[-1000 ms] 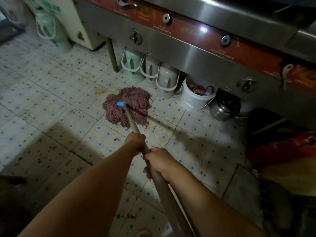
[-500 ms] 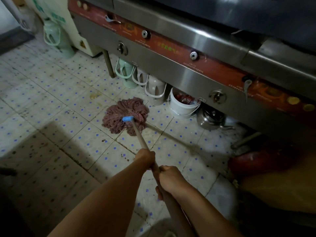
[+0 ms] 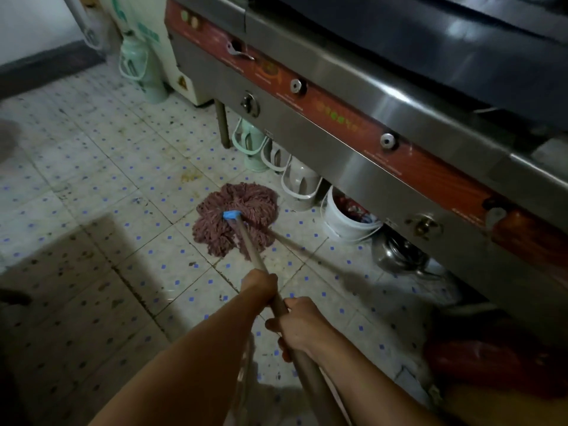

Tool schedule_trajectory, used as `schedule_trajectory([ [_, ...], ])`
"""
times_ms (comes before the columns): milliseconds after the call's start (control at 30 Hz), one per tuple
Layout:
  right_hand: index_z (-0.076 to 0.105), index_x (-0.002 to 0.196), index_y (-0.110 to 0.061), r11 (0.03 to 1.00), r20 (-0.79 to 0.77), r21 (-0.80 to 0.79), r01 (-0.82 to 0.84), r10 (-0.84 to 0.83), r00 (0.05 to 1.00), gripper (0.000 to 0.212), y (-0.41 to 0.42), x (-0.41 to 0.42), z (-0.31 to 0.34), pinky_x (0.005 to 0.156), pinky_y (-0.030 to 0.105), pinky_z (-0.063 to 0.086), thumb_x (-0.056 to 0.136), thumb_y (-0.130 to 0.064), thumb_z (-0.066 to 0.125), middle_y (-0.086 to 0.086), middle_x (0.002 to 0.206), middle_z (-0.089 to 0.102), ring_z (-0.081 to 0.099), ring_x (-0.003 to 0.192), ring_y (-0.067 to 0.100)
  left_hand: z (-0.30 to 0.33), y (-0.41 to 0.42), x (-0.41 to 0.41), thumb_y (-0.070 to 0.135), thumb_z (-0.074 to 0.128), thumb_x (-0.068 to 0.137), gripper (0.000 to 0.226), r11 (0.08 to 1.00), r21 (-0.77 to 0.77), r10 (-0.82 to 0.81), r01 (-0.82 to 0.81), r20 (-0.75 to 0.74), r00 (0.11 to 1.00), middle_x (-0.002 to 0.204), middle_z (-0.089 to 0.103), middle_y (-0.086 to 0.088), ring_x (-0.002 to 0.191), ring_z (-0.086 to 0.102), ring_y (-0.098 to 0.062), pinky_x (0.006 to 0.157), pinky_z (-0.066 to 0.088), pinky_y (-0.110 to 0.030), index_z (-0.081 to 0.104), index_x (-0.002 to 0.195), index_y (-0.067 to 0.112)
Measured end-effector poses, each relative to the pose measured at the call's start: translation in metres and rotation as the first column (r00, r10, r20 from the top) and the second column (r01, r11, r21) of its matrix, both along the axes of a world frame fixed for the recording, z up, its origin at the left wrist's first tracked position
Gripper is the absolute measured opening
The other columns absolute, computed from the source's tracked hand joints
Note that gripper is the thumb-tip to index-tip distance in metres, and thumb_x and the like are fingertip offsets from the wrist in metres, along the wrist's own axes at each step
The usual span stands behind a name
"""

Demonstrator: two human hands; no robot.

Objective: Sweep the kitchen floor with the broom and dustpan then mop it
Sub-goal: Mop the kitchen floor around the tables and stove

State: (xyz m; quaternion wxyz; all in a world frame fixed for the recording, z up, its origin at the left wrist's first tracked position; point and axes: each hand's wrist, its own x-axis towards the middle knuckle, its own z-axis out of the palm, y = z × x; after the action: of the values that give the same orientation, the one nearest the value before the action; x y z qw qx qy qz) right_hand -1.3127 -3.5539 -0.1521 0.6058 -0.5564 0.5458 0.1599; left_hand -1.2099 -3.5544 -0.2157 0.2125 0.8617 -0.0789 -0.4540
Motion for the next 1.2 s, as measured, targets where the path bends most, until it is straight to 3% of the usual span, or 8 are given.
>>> schedule_trajectory([
  [67,0.059,0.104,-0.017,1.0,0.005,-0.007,-0.03,0.03,1.0,0.023,-0.011,0.026,-0.002,0.072,0.039,0.056,0.082,-0.014,0.065,0.002,0.077,0.057,0.055,0.063,0.018,-0.001,-0.01,0.026,0.02,0.048,0.094,0.031,1.0,0.005,0.02,-0.02,0.005,1.0,0.097,0.059,-0.016,0.08,0.06,-0.028,0.066,0.05,-0.032,0.055,0.114,-0.004],
  [167,0.057,0.116,-0.012,0.997,0.012,0.017,-0.069,0.069,0.998,0.031,-0.035,0.085,-0.008,0.05,0.028,0.05,0.085,-0.01,0.063,0.004,0.075,0.055,0.055,0.053,0.015,-0.006,-0.029,0.085,0.021,0.049,0.095,0.031,0.997,0.002,0.081,-0.081,0.015,0.997,0.095,0.057,-0.016,0.076,0.056,-0.026,0.067,0.051,-0.033,0.054,0.115,-0.003],
  [300,0.052,0.115,-0.014,0.996,0.016,0.018,-0.086,0.086,0.996,0.031,-0.066,0.16,-0.01,0.039,0.021,0.043,0.086,-0.005,0.06,0.006,0.071,0.054,0.052,0.048,0.016,-0.013,-0.055,0.161,0.023,0.049,0.095,0.033,0.993,-0.011,0.114,-0.114,0.049,0.992,0.097,0.06,-0.017,0.082,0.06,-0.03,0.074,0.053,-0.036,0.055,0.114,-0.003],
  [400,0.055,0.116,-0.011,0.994,0.022,0.031,-0.102,0.101,0.995,0.031,-0.089,0.215,-0.019,0.039,0.02,0.042,0.086,-0.004,0.059,0.004,0.069,0.053,0.05,0.048,0.015,-0.024,-0.074,0.217,0.022,0.049,0.094,0.033,0.991,-0.011,0.137,-0.136,0.074,0.988,0.105,0.062,-0.019,0.09,0.063,-0.032,0.075,0.053,-0.036,0.055,0.113,-0.003],
  [533,0.055,0.12,-0.01,0.99,0.05,0.038,-0.139,0.137,0.989,0.034,-0.108,0.285,-0.039,0.04,0.022,0.044,0.087,-0.003,0.059,0.004,0.072,0.054,0.052,0.047,0.015,-0.039,-0.091,0.287,0.022,0.05,0.093,0.033,0.983,0.004,0.184,-0.185,0.109,0.977,0.096,0.057,-0.015,0.078,0.056,-0.028,0.071,0.052,-0.035,0.054,0.114,-0.002],
  [733,0.052,0.122,-0.006,0.981,0.099,0.009,-0.192,0.19,0.977,0.034,-0.126,0.365,-0.057,0.042,0.024,0.048,0.089,-0.012,0.061,0.01,0.085,0.057,0.055,0.045,0.016,-0.056,-0.107,0.367,0.022,0.051,0.094,0.035,0.977,-0.009,0.214,-0.215,0.148,0.966,0.112,0.061,-0.021,0.085,0.06,-0.032,0.068,0.051,-0.035,0.054,0.117,-0.005],
  [900,0.056,0.116,-0.007,0.991,0.102,0.075,-0.114,0.106,0.989,0.026,-0.135,0.37,-0.05,0.052,0.028,0.052,0.098,-0.025,0.048,0.006,0.074,0.054,0.057,0.055,0.017,-0.059,-0.115,0.377,0.02,0.049,0.096,0.035,0.966,-0.042,0.258,-0.255,0.085,0.962,0.115,0.06,-0.021,0.093,0.061,-0.032,0.071,0.051,-0.034,0.05,0.122,-0.004],
  [1200,0.057,0.121,-0.01,0.993,-0.021,0.115,-0.035,0.038,0.999,0.027,-0.112,0.279,-0.033,0.037,0.019,0.043,0.098,-0.019,0.045,0.005,0.07,0.053,0.051,0.05,0.015,-0.045,-0.095,0.28,0.018,0.048,0.096,0.031,0.956,-0.026,0.293,-0.293,0.006,0.956,0.101,0.057,-0.017,0.082,0.055,-0.027,0.071,0.051,-0.035,0.048,0.118,-0.003],
])
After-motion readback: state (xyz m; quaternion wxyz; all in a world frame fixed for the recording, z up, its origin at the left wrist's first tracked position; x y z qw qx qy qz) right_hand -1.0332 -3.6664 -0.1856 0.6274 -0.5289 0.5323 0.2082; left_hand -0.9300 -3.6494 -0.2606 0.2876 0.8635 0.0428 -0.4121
